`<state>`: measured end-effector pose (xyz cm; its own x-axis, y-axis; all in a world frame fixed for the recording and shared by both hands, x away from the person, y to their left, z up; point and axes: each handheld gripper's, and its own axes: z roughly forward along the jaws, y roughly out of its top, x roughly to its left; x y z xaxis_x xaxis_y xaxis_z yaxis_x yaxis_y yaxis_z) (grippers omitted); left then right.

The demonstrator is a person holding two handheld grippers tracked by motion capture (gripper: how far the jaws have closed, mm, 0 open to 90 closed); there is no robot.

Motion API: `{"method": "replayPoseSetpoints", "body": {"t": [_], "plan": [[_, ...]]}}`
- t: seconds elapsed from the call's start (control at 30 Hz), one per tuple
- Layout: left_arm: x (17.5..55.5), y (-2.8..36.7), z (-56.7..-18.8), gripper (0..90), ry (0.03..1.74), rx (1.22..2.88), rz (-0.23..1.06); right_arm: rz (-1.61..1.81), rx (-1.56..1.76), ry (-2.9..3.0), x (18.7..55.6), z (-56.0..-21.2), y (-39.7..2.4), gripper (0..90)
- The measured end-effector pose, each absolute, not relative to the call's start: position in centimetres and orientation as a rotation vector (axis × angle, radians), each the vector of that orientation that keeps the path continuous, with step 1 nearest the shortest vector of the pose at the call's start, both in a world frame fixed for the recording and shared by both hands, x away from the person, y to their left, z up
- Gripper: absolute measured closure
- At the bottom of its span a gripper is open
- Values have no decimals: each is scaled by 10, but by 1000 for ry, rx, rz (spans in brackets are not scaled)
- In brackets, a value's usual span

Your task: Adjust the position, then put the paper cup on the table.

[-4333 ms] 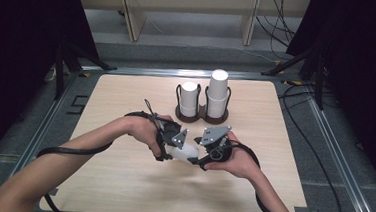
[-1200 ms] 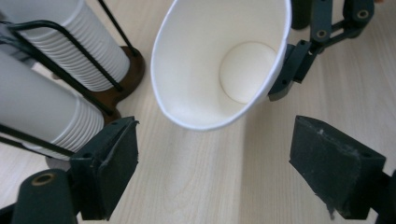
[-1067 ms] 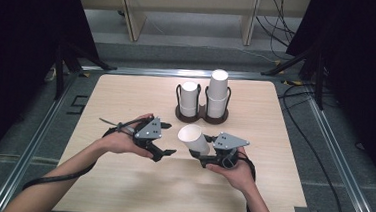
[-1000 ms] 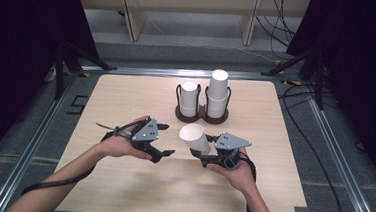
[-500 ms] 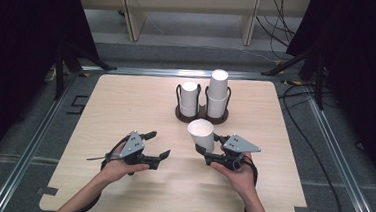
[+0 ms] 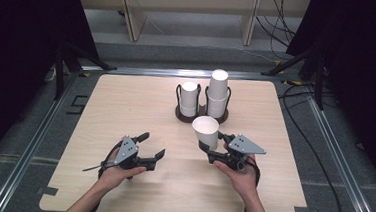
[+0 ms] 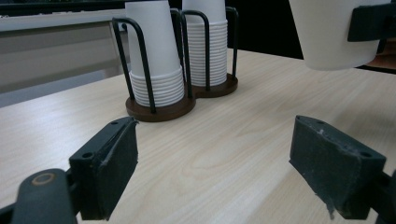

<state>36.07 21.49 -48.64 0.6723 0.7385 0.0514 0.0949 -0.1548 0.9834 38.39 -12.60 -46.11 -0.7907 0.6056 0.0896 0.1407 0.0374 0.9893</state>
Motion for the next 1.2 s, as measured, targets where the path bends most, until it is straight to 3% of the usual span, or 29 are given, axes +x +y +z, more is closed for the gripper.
{"method": "replayPoseSetpoints", "body": {"t": [0.6,1.2], "plan": [[357,212,-482,146,708,1630,623,1822,721,1998,383,-467,-116,344],[359,186,-448,123,699,1579,482,1799,732,1973,377,-471,-104,341]]}}
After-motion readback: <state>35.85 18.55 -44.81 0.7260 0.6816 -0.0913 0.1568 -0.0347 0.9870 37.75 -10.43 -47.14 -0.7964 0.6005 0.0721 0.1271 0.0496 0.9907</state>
